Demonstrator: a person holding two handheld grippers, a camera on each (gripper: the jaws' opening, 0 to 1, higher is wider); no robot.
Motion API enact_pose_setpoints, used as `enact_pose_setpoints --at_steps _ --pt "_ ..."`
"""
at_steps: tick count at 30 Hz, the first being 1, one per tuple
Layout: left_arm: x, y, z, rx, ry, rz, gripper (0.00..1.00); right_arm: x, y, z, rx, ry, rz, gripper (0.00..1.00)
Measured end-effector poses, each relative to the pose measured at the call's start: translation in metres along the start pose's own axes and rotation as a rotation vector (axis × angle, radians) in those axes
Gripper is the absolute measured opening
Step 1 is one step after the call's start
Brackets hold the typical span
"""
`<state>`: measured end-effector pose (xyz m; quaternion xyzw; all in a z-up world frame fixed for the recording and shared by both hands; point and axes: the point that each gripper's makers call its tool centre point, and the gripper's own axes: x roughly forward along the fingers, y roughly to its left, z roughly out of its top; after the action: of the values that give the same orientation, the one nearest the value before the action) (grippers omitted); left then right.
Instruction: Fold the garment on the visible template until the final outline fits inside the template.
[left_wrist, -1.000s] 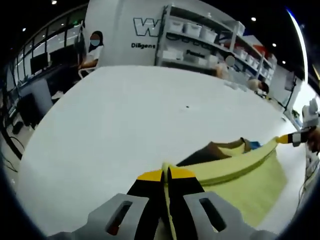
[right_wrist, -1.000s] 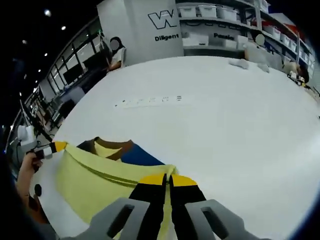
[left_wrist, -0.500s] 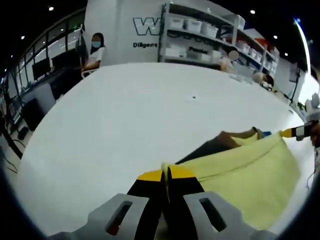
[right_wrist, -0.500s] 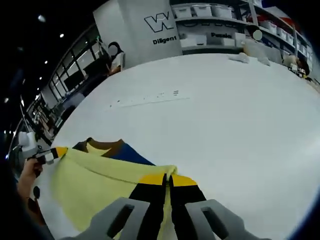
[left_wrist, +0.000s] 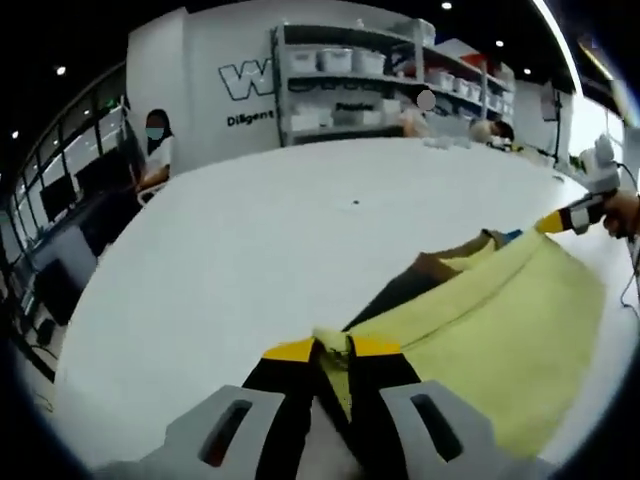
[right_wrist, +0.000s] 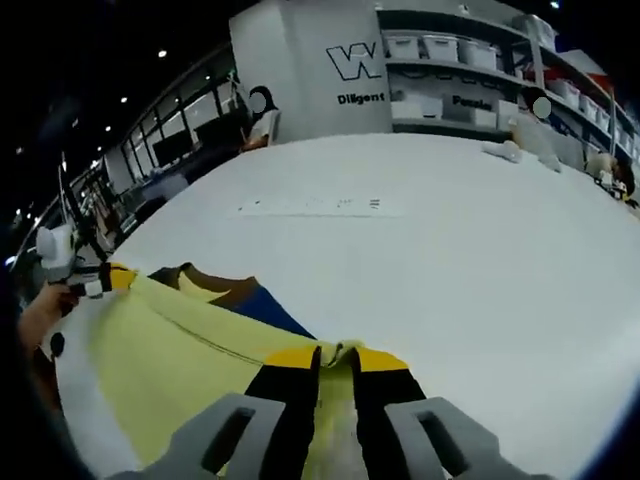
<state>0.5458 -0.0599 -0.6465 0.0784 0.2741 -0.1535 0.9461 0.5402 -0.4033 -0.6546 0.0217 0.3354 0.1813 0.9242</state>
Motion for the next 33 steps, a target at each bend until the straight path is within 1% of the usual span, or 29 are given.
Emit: enact_pose_setpoints --at_steps 1,2,3,4,5,6,7,9,10,11,12,14,15,16,17,18,19,21,24,26,27,28,31,32,33 --pt "-0.001 0.001 0.002 0.039 -0.007 -0.007 0.26 -0.002 0.004 0.001 0.007 -0.006 0.024 0.2" --pt "-0.003 0.001 0.004 0.061 -0.02 -0.014 0.29 -0.005 0.007 0.004 0.012 -0.024 0.041 0.23" --pt "-0.005 0.0 0.007 0.092 -0.035 -0.038 0.32 -0.006 0.009 0.006 -0.006 -0.03 0.051 0.25" --pt "-0.006 -0.002 0.008 0.093 -0.046 -0.06 0.34 -0.008 0.01 0.006 -0.024 -0.031 0.054 0.25" --pt "-0.007 -0.005 0.009 0.101 -0.055 -0.094 0.37 -0.01 0.009 0.007 -0.085 -0.026 0.058 0.25" --pt "-0.008 -0.004 0.008 0.117 -0.052 -0.099 0.38 -0.011 0.008 0.009 -0.143 -0.035 0.057 0.26" --pt "-0.009 -0.006 0.009 0.185 -0.06 -0.119 0.39 -0.012 0.008 0.01 -0.172 -0.037 0.056 0.27" --pt "-0.01 -0.007 0.006 0.231 -0.048 -0.134 0.4 -0.014 0.008 0.009 -0.254 -0.026 0.067 0.32" --pt "-0.009 -0.01 0.004 0.255 -0.047 -0.163 0.41 -0.014 0.007 0.007 -0.284 -0.015 0.066 0.35" --pt "-0.009 -0.01 0.002 0.238 -0.045 -0.169 0.41 -0.015 0.007 0.004 -0.332 -0.002 0.073 0.37" --pt "-0.006 -0.013 0.0 0.261 -0.035 -0.2 0.4 -0.015 0.008 0.003 -0.356 0.0 0.079 0.39" --pt "-0.002 -0.008 -0.001 0.337 -0.032 -0.196 0.39 -0.015 0.005 0.0 -0.415 0.017 0.075 0.4" --pt "-0.002 -0.01 0.0 0.329 -0.035 -0.208 0.4 -0.015 0.004 -0.001 -0.446 0.025 0.079 0.4" --pt "-0.002 -0.014 0.004 0.334 -0.069 -0.242 0.4 -0.014 0.002 -0.005 -0.489 0.046 0.081 0.41" --pt "-0.002 -0.014 0.005 0.347 -0.072 -0.243 0.41 -0.013 0.001 -0.008 -0.523 0.062 0.086 0.41" --pt "-0.001 -0.012 0.006 0.378 -0.07 -0.237 0.41 -0.012 0.0 -0.01 -0.556 0.078 0.083 0.41" --pt "0.001 -0.009 0.004 0.435 -0.058 -0.223 0.4 -0.01 -0.002 -0.011 -0.605 0.086 0.078 0.4" --pt "0.003 -0.009 0.003 0.404 -0.054 -0.231 0.38 -0.006 -0.002 -0.012 -0.627 0.09 0.081 0.37" --pt "0.007 -0.008 0.003 0.433 -0.055 -0.231 0.31 -0.004 -0.003 -0.01 -0.636 0.087 0.098 0.33" --pt "0.009 -0.01 0.003 0.442 -0.059 -0.241 0.28 -0.003 -0.004 -0.008 -0.631 0.079 0.102 0.3" --pt "0.01 -0.01 0.003 0.444 -0.057 -0.241 0.26 -0.002 -0.005 -0.007 -0.635 0.078 0.101 0.27" --pt "0.012 -0.01 0.003 0.469 -0.052 -0.24 0.25 -0.001 -0.008 -0.003 -0.642 0.072 0.097 0.23" --pt "0.015 -0.012 0.003 0.453 -0.05 -0.244 0.14 0.001 -0.012 0.0 -0.624 0.065 0.089 0.07" --pt "0.017 -0.012 0.003 0.445 -0.045 -0.239 0.09 0.002 -0.012 0.001 -0.614 0.056 0.085 0.05" --pt "0.018 -0.012 0.003 0.439 -0.045 -0.238 0.07 0.002 -0.012 0.003 -0.598 0.05 0.086 0.05"
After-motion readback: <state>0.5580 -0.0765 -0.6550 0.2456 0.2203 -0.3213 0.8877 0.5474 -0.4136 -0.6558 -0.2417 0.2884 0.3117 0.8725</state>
